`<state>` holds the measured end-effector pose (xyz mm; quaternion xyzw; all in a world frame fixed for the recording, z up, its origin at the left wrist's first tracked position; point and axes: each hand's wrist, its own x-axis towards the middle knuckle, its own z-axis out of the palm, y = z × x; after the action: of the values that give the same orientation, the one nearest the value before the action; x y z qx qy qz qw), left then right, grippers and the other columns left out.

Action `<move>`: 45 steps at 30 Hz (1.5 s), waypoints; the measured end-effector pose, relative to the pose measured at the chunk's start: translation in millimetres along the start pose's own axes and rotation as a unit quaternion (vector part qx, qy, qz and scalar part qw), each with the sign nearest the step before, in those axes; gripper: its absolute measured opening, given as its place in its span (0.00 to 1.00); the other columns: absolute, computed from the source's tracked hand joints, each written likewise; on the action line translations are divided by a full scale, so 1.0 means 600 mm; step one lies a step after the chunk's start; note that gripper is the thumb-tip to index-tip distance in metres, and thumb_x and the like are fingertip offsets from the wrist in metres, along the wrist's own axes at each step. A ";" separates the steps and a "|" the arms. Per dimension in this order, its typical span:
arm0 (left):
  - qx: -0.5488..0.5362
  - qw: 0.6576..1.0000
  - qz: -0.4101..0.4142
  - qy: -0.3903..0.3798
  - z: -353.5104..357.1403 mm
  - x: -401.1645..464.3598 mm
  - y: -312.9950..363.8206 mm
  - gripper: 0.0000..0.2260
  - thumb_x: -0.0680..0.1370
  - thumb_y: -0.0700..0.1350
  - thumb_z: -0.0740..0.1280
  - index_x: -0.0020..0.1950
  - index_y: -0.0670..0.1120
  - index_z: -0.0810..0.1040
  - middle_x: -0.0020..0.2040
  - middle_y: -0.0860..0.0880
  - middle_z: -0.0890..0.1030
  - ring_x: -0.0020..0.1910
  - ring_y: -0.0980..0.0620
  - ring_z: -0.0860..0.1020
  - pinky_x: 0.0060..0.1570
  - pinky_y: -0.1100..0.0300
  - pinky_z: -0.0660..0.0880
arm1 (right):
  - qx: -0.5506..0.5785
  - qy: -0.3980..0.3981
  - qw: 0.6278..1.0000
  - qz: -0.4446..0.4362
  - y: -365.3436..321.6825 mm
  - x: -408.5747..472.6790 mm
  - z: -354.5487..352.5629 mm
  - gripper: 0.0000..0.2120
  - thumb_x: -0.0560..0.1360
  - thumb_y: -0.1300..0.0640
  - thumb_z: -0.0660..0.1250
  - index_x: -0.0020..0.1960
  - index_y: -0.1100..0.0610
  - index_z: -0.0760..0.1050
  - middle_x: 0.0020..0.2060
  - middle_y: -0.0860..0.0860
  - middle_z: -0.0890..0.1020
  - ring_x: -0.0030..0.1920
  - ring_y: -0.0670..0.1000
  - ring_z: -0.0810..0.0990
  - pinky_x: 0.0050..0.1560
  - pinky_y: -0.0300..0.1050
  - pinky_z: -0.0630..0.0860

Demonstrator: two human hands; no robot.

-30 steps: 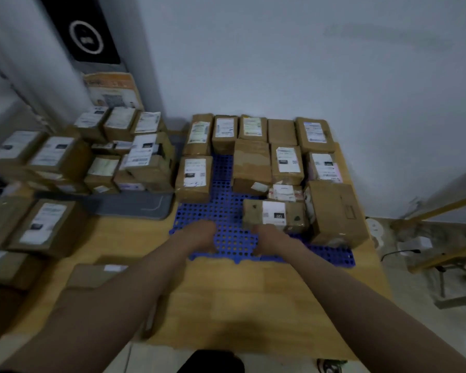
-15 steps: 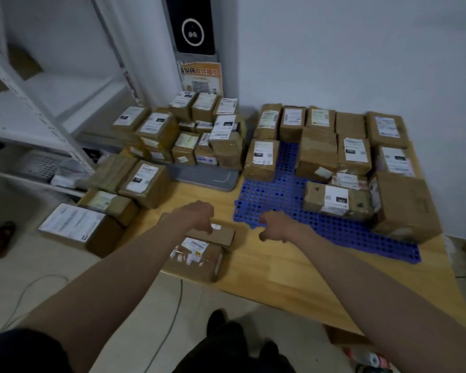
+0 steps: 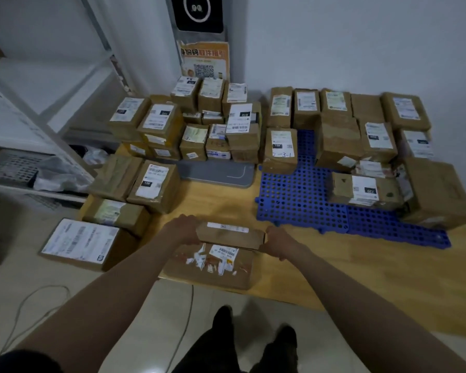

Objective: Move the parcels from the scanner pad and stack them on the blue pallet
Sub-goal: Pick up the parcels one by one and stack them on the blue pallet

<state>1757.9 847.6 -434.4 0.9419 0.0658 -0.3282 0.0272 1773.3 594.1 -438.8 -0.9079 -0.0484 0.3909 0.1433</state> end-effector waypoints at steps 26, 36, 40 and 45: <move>-0.070 0.997 -0.020 0.000 -0.008 0.104 0.003 0.41 0.70 0.49 0.76 0.75 0.40 0.57 0.72 0.40 0.59 0.62 0.42 0.74 0.45 0.58 0.72 | 0.110 0.075 0.983 0.130 -0.021 0.053 0.027 0.33 0.79 0.59 0.65 0.76 0.64 0.51 0.71 0.64 0.61 0.69 0.63 0.68 0.64 0.51 0.70; -0.065 0.997 0.035 0.021 -0.083 0.088 0.090 0.36 0.72 0.46 0.74 0.73 0.41 0.59 0.70 0.41 0.60 0.61 0.41 0.73 0.52 0.55 0.75 | 0.111 0.117 0.975 0.156 0.040 0.006 -0.038 0.35 0.80 0.56 0.65 0.78 0.62 0.48 0.72 0.65 0.61 0.61 0.60 0.75 0.52 0.48 0.74; -0.050 0.997 0.058 0.009 -0.096 0.082 0.140 0.36 0.73 0.46 0.73 0.75 0.39 0.58 0.75 0.40 0.55 0.63 0.40 0.73 0.52 0.53 0.76 | 0.126 0.138 0.967 0.172 0.084 -0.018 -0.049 0.35 0.79 0.56 0.66 0.78 0.62 0.49 0.71 0.63 0.63 0.65 0.61 0.71 0.59 0.50 0.73; -0.036 0.994 0.107 -0.003 -0.101 0.076 0.216 0.36 0.73 0.47 0.73 0.75 0.38 0.58 0.78 0.38 0.50 0.61 0.40 0.75 0.51 0.52 0.77 | 0.149 0.159 0.955 0.200 0.156 -0.047 -0.063 0.36 0.78 0.56 0.67 0.78 0.62 0.50 0.71 0.62 0.62 0.63 0.61 0.73 0.59 0.51 0.74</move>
<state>1848.8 729.7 -414.2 0.9408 -0.0236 -0.3241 0.0961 1779.1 490.5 -422.5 -0.9179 0.2159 0.2652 0.2015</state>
